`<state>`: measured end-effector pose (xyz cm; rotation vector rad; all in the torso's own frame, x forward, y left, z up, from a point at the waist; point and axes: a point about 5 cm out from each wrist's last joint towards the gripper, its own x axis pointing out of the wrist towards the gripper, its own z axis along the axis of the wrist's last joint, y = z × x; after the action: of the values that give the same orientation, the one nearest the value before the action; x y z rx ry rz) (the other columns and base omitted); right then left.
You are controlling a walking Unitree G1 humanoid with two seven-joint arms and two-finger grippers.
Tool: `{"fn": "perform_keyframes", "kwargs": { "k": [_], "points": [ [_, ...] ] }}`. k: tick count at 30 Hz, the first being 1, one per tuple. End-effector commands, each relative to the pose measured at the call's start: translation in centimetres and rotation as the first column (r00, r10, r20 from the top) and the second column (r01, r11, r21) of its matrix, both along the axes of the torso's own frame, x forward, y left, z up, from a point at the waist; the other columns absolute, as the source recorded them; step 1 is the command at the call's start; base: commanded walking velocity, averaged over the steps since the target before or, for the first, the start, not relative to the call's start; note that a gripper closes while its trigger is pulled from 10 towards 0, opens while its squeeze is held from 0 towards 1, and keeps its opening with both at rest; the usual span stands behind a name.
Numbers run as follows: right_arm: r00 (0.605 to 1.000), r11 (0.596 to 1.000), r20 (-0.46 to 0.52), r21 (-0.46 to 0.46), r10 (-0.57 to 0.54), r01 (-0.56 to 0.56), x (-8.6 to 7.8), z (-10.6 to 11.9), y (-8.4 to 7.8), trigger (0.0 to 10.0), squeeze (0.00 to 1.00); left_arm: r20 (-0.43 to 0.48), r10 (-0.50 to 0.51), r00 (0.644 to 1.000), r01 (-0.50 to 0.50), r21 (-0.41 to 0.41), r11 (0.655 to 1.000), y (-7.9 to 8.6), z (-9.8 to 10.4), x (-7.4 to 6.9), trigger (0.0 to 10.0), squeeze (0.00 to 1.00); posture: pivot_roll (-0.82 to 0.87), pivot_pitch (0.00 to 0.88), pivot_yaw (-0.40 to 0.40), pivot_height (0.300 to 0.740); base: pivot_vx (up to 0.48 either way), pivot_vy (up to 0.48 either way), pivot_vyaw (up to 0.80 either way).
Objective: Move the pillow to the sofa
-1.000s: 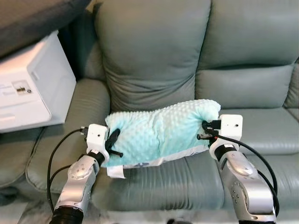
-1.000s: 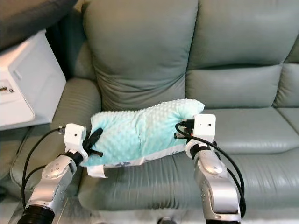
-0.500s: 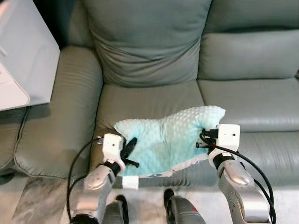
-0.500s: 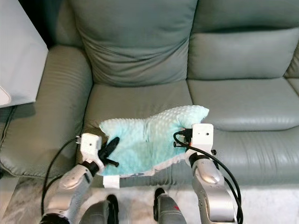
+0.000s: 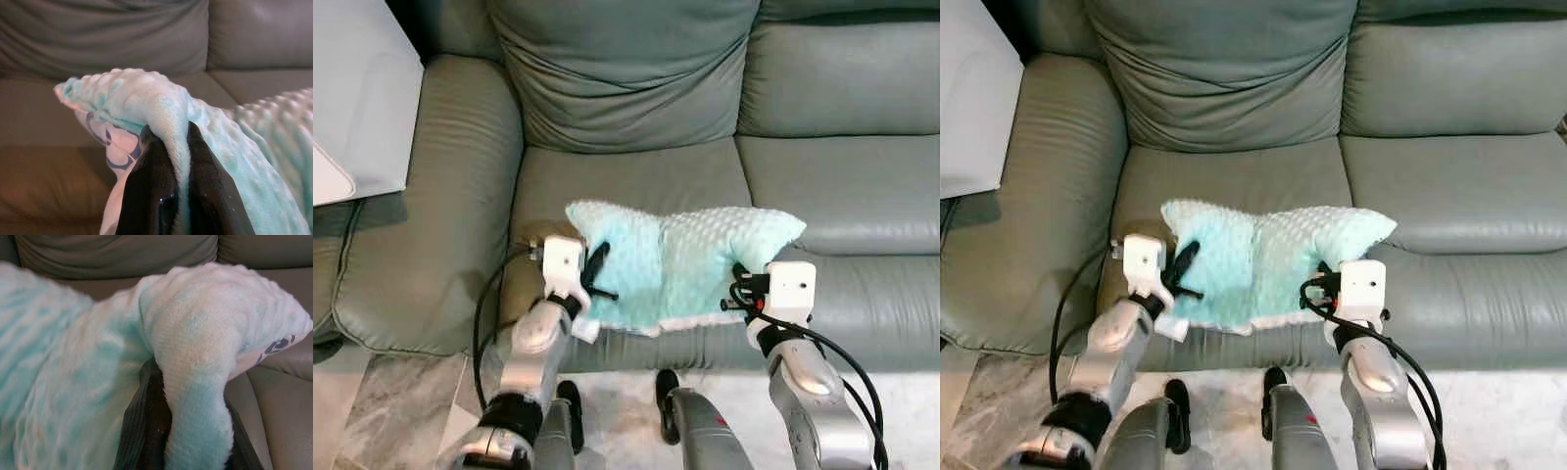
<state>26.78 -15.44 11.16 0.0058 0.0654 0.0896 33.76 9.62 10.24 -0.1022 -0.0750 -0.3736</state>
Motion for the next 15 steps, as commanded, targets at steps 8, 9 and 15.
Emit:
{"fn": "perform_keyframes", "kwargs": {
  "k": [8, 9, 15],
  "points": [
    [0.997, 1.0, -0.076, 0.005, 0.017, -0.017, -0.8, -2.9, -0.9, 10.0, 0.0, -0.11, 0.214, 0.971, -0.211, 0.038, 0.977, 2.9, -2.5, 0.3, 10.0, 0.0, -0.1, 0.45, 0.055, 0.74, 0.0, 0.0, 0.0],
    [0.997, 1.0, -0.078, 0.006, 0.02, -0.02, -0.8, -3.0, -0.9, 10.0, 0.0, -0.107, 0.224, 0.969, -0.221, 0.043, 0.974, 3.0, -2.5, 0.3, 10.0, 0.0, -0.1, 0.45, 0.055, 0.74, 0.0, 0.0, 0.0],
    [0.993, 0.999, -0.113, 0.013, 0.045, -0.043, -0.7, -4.4, -1.1, 10.0, 0.0, -0.144, 0.351, 0.925, -0.342, 0.081, 0.936, 5.1, -3.7, -0.1, 10.0, 0.0, -0.09, 0.456, 0.053, 0.74, 0.0, 0.0, 0.0]
  ]
}}
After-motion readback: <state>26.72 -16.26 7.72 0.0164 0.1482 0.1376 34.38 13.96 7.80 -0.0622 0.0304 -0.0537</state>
